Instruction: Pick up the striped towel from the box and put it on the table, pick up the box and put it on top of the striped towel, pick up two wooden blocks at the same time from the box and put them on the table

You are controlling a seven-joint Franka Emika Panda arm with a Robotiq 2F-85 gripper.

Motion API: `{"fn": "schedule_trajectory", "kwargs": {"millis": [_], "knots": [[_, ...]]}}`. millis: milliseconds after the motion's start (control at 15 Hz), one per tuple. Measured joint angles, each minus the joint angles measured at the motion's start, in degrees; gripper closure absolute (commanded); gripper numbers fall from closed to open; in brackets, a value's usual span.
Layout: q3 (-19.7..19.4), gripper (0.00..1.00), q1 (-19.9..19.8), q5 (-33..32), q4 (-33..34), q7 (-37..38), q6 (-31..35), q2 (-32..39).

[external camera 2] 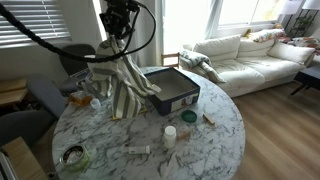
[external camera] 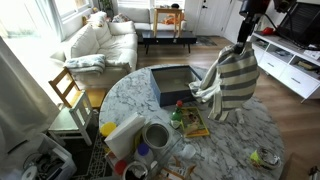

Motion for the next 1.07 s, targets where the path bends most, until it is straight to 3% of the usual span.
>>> {"fn": "schedule_trajectory", "kwargs": {"millis": [200, 667, 800, 1000, 1067], "knots": [[-0.1, 0.98, 0.5, 0.0, -2.7, -4.4, -4.7, 1.1], [0.0, 0.98, 2.3, 0.2, -9.1, -4.3, -3.9, 8.9], [0.1, 0.98, 2.4, 0.7, -10.6, -2.3, 1.1, 11.9], [0.2, 0.98, 2.6, 1.4, -13.1, 1.7, 14.5, 15.1], [0.3, 0.87, 2.7, 1.5, -14.1, 3.2, 18.9, 15.8]]}}
